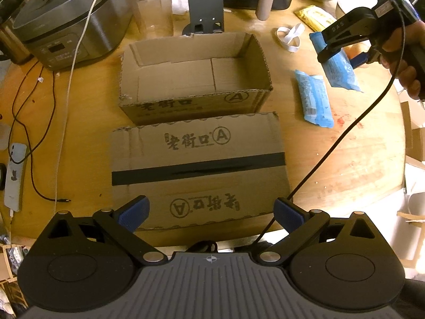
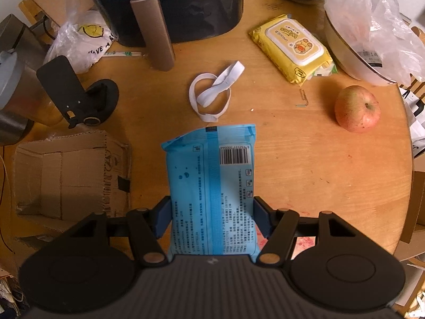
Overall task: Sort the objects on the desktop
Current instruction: 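Lift the larger blue packet with the right gripper toward the cardboard box, then carry the held blue packet over the open cardboard box with the right gripper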
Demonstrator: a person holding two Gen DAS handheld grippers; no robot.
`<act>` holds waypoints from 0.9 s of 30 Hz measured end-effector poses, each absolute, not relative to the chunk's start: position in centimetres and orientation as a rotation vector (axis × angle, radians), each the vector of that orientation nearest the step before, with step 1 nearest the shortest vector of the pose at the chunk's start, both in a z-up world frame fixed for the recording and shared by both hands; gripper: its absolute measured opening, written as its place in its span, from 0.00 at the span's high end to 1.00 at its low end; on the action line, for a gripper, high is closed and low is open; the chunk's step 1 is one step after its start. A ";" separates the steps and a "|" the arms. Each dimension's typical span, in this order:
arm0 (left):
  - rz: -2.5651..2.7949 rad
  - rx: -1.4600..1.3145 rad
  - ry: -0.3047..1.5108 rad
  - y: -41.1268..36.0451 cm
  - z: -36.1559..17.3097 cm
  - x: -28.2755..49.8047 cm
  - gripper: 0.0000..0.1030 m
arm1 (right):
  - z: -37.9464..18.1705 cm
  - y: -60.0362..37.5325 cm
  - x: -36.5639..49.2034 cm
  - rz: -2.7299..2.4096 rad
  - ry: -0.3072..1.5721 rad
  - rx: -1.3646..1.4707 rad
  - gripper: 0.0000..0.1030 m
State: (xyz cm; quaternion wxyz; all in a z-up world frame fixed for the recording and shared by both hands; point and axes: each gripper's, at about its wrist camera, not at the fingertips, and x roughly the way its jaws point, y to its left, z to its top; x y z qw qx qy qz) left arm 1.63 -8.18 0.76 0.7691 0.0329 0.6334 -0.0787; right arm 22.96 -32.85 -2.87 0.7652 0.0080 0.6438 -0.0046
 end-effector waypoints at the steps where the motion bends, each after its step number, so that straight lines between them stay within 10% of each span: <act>1: -0.170 0.071 1.375 -8.0 0.7 1.6 0.01 | -2.9 -32.6 23.0 -0.009 1.399 0.017 0.39; 27: -0.138 0.041 1.391 -4.0 0.3 2.0 0.01 | -3.5 -26.8 23.7 0.016 1.401 -0.003 0.39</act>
